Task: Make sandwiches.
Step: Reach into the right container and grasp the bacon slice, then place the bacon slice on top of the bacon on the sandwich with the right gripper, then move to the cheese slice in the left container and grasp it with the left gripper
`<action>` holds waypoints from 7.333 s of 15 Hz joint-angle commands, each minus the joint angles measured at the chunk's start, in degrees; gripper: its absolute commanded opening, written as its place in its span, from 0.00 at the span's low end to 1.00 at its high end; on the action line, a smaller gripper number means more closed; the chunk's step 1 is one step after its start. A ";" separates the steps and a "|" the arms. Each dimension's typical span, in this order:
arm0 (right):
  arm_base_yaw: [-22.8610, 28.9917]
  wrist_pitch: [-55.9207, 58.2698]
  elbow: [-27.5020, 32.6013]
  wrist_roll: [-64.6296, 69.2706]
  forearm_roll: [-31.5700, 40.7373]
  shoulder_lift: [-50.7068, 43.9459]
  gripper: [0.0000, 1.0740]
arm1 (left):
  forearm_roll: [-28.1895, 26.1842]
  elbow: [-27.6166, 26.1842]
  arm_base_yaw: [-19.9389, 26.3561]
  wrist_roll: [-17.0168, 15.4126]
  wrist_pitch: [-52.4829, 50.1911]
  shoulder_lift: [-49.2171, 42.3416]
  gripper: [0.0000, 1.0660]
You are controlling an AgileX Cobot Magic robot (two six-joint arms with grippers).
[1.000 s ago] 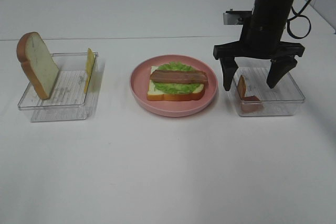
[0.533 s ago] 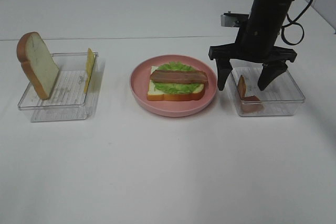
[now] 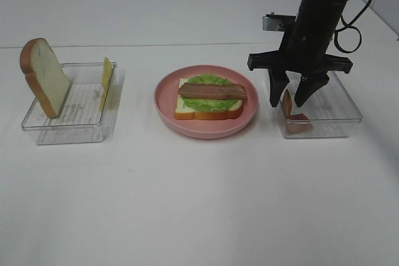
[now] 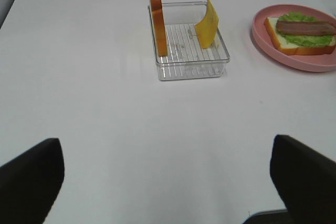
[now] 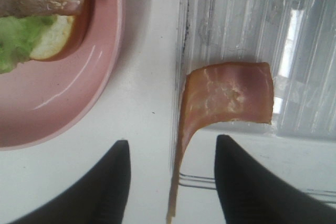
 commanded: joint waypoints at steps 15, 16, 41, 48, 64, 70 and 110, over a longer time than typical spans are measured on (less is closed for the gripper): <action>-0.11 0.63 0.17 -0.57 -0.97 1.38 0.00 | -0.23 0.17 0.06 0.00 -0.46 -0.92 0.94; -0.11 0.63 0.17 -0.57 -0.97 1.38 0.00 | -0.23 0.17 0.06 0.00 -0.46 -0.92 0.94; 5.16 -1.66 -20.86 -21.43 46.98 13.01 0.00 | -0.23 0.17 0.06 0.00 -0.46 -0.92 0.94; 2.64 -0.11 -20.86 -17.76 32.89 13.52 0.00 | -0.23 0.17 0.06 0.00 -0.46 -0.92 0.94; 0.69 -0.29 -20.86 -12.09 17.13 13.06 0.36 | -0.23 0.17 0.06 0.00 -0.46 -0.92 0.94; 0.74 -0.23 -20.86 -12.15 16.50 10.83 0.69 | -0.23 0.17 0.06 0.00 -0.46 -0.92 0.94; -14.44 -0.06 67.78 -8.08 -7.16 -124.33 0.79 | -0.23 0.17 0.06 -0.06 -0.46 -0.80 0.94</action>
